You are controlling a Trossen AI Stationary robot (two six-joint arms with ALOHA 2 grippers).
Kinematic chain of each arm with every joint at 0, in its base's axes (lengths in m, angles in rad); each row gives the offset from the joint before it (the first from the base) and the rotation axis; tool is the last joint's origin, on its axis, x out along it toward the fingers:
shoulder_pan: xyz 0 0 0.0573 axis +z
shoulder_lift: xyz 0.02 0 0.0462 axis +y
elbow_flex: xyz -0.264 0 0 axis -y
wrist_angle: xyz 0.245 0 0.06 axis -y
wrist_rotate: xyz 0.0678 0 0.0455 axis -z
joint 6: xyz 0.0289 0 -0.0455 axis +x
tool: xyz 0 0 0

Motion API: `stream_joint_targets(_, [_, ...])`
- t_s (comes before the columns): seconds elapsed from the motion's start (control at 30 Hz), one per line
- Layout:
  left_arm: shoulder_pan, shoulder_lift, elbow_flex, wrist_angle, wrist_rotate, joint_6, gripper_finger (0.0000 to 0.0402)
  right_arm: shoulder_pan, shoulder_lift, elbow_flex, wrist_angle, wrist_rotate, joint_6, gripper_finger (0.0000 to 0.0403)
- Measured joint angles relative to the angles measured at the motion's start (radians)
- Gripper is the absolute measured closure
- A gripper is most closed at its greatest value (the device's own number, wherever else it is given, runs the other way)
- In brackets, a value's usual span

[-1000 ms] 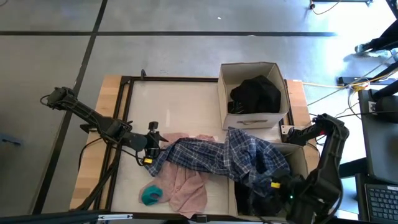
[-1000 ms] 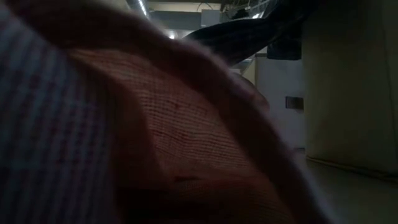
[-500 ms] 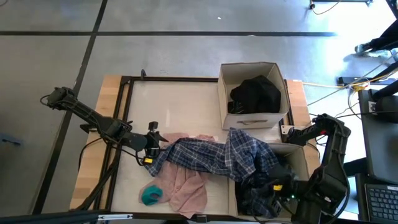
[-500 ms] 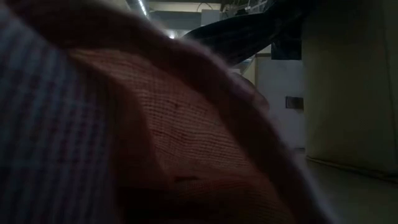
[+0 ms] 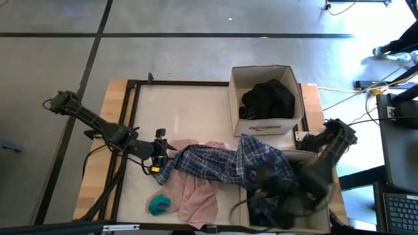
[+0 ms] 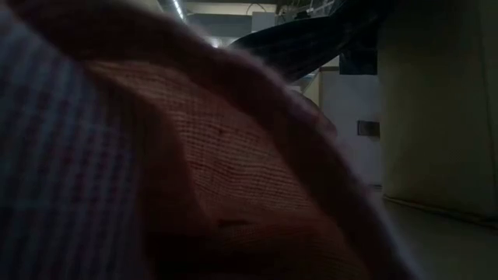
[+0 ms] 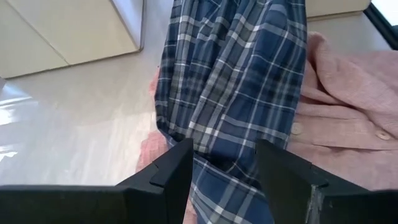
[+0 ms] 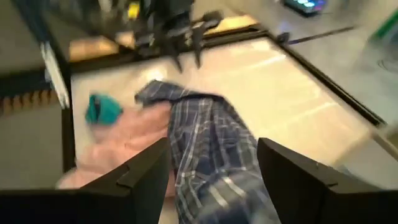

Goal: Sort clothes
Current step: Put the blue checkered shirt into the bottom laundry organizer

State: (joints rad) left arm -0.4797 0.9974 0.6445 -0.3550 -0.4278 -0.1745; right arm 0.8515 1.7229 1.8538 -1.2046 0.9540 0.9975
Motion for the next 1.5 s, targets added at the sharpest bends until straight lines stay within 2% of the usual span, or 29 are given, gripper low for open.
stream_joint_targets(0.2, [-0.024, 0.0, 0.0, 0.0, 0.0, -0.036, 0.0237, -0.131, 0.086, 0.0, 0.302, -0.238, -0.525, 0.0162])
stream_joint_targets(0.33, [-0.04, 0.0, 0.0, -0.001, 0.0, -0.058, 0.0238, -0.197, 0.142, 0.0, 0.377, -0.346, -0.703, 0.0162])
stream_joint_targets(0.67, [-0.058, 0.0, 0.0, -0.002, -0.001, -0.11, 0.0237, -0.335, 0.26, -0.001, 0.362, -0.464, -0.826, 0.0162])
stream_joint_targets(0.8, [-0.058, 0.0, 0.0, -0.002, -0.002, -0.115, 0.0237, -0.372, 0.299, -0.001, 0.346, -0.53, -0.819, 0.0162])
stream_joint_targets(1.1, [-0.058, 0.0, 0.0, -0.002, -0.002, -0.131, 0.0237, -0.409, 0.338, -0.001, 0.259, -0.556, -0.731, 0.0166])
stream_joint_targets(1.23, [-0.058, 0.0, 0.0, -0.002, -0.003, -0.13, 0.0238, -0.409, 0.338, -0.001, 0.26, -0.554, -0.729, 0.0211])
stream_joint_targets(1.5, [-0.058, 0.0, 0.0, -0.002, -0.003, -0.129, 0.0237, -0.414, 0.338, -0.019, 0.217, -0.555, -0.733, 0.0378])
